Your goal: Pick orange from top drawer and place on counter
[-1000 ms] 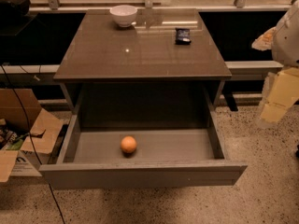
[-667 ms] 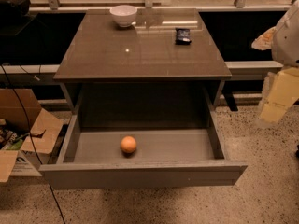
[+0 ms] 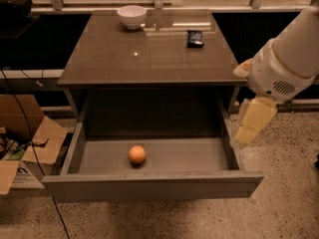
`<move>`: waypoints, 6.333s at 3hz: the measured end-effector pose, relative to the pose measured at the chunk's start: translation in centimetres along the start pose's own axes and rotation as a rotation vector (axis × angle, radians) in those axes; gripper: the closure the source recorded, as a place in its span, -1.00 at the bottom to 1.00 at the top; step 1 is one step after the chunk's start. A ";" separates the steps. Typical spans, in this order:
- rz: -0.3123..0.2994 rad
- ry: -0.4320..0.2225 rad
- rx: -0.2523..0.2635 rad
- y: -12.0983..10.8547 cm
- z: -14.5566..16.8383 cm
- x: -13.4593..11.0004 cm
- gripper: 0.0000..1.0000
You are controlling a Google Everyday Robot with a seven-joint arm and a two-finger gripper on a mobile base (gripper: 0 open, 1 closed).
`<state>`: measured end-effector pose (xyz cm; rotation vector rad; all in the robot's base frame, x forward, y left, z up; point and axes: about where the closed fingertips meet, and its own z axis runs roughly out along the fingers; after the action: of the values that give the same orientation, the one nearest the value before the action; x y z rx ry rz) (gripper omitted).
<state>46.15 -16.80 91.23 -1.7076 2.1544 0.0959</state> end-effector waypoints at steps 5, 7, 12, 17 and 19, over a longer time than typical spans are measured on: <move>0.010 -0.167 -0.164 -0.8 13.8 -2.8 -1.00; 0.060 -0.263 -0.210 0.1 20.7 -5.7 -1.00; 0.107 -0.416 -0.323 0.9 35.3 -13.6 -0.95; 0.139 -0.474 -0.255 -2.3 30.5 -12.6 1.00; 0.044 -0.543 -0.078 -7.9 18.7 -12.0 1.00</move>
Offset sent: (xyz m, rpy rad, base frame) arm 0.0550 0.0628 -0.1004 0.1847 0.0483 0.0993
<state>60.63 -2.32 79.49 -1.4573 1.7953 0.5907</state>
